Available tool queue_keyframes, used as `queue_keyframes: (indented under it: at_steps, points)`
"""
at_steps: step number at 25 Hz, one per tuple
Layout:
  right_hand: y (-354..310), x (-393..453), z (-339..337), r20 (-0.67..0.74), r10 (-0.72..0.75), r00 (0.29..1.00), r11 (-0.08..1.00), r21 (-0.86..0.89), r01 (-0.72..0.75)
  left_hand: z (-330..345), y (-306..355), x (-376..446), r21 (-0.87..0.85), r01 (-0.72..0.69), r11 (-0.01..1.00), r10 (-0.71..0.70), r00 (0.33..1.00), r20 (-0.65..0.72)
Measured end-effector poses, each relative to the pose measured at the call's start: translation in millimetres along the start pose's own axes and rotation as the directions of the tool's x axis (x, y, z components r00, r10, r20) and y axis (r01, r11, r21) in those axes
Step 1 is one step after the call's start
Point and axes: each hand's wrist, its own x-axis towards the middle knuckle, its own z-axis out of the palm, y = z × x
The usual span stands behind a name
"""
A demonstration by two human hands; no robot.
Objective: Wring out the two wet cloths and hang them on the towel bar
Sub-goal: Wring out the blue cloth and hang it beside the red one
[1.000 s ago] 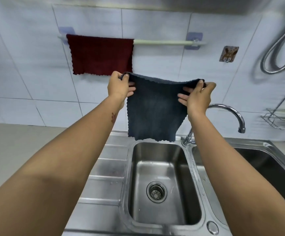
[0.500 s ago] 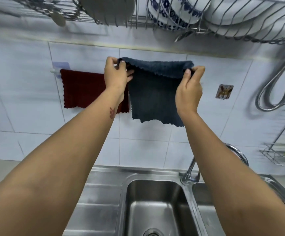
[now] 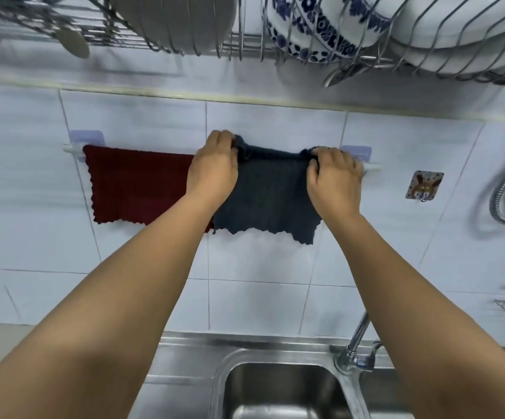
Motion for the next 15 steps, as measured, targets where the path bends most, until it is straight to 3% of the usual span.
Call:
queue_keyframes:
  at_steps: [2, 6, 8, 10, 12, 15]
  points:
    - [1, 11, 0, 0.047, 0.018, 0.999, 0.994, -0.111, -0.012, 6, -6, -2, 0.225, -0.05, 0.973, 0.034, 0.997, 0.075]
    - [2, 25, -4, 0.21, 0.033, 0.977, 0.972, -0.234, 0.017, 4, 7, 9, 0.486, 0.084, 0.87, -0.214, 0.952, 0.218]
    - [3, 30, -7, 0.286, 0.033, 0.958, 0.977, -0.213, 0.03, 3, 12, 13, 0.547, 0.107, 0.83, -0.256, 0.945, 0.204]
    - [2, 30, -10, 0.175, -0.015, 0.984, 0.981, -0.186, 0.048, 2, 12, 10, 0.506, 0.089, 0.858, -0.164, 0.981, 0.107]
    - [-1, 18, -9, -0.02, -0.047, 0.999, 0.988, -0.151, 0.043, 3, 6, 3, 0.403, -0.03, 0.915, 0.019, 0.999, 0.029]
    - [-6, 6, 0, -0.016, -0.084, 0.996, 0.993, -0.08, 0.083, 2, -1, 1, 0.319, -0.176, 0.931, 0.133, 0.979, 0.154]
